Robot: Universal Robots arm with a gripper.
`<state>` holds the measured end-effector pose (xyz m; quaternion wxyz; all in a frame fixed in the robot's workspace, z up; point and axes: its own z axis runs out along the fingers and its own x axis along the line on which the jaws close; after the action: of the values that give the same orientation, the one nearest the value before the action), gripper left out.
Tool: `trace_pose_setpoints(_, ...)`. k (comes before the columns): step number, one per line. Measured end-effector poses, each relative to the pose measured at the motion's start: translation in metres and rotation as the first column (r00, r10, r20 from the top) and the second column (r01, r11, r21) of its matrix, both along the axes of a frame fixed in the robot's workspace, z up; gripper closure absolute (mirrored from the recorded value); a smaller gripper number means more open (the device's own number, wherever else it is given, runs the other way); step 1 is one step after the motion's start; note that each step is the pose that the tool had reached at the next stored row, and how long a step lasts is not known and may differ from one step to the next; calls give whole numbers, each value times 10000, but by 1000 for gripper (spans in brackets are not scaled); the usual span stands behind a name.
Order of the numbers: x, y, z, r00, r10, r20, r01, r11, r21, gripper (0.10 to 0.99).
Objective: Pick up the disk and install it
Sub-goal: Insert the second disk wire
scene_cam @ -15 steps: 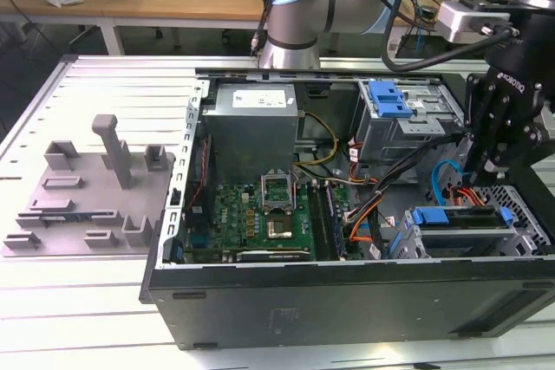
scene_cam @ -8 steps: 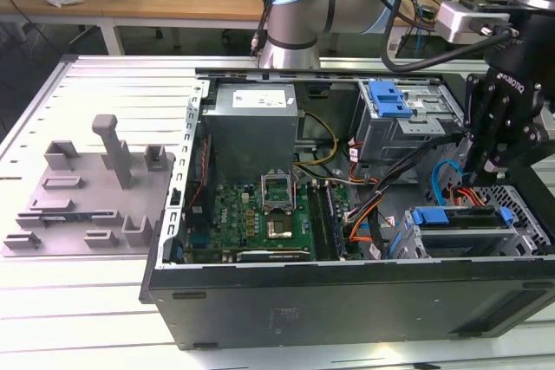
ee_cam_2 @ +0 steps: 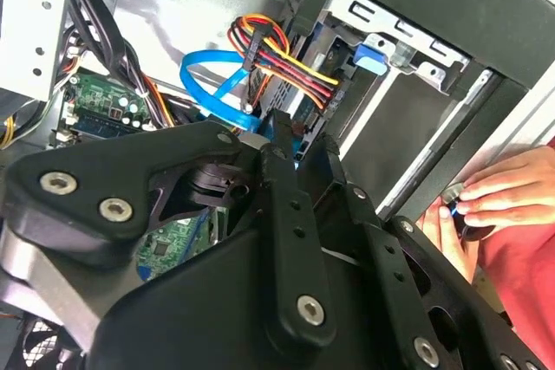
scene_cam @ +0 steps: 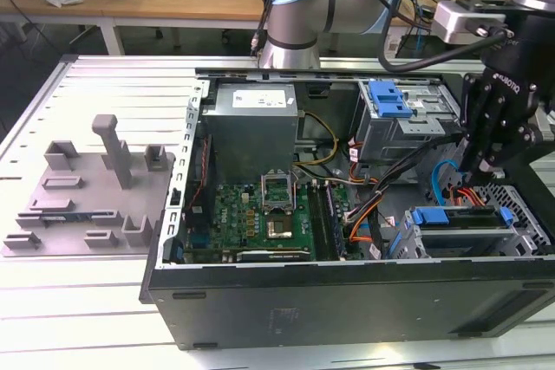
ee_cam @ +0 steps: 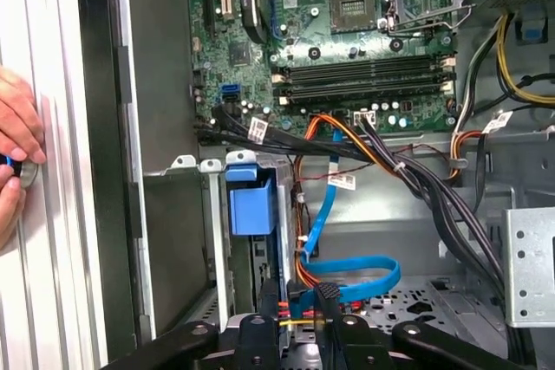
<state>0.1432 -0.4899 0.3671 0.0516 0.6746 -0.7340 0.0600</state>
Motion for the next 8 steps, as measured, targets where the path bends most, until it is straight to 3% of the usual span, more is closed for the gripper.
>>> trace_pose_setpoints(8, -1, -20, -10, 9994, -336, -13, 336, 9992, 197, 784)
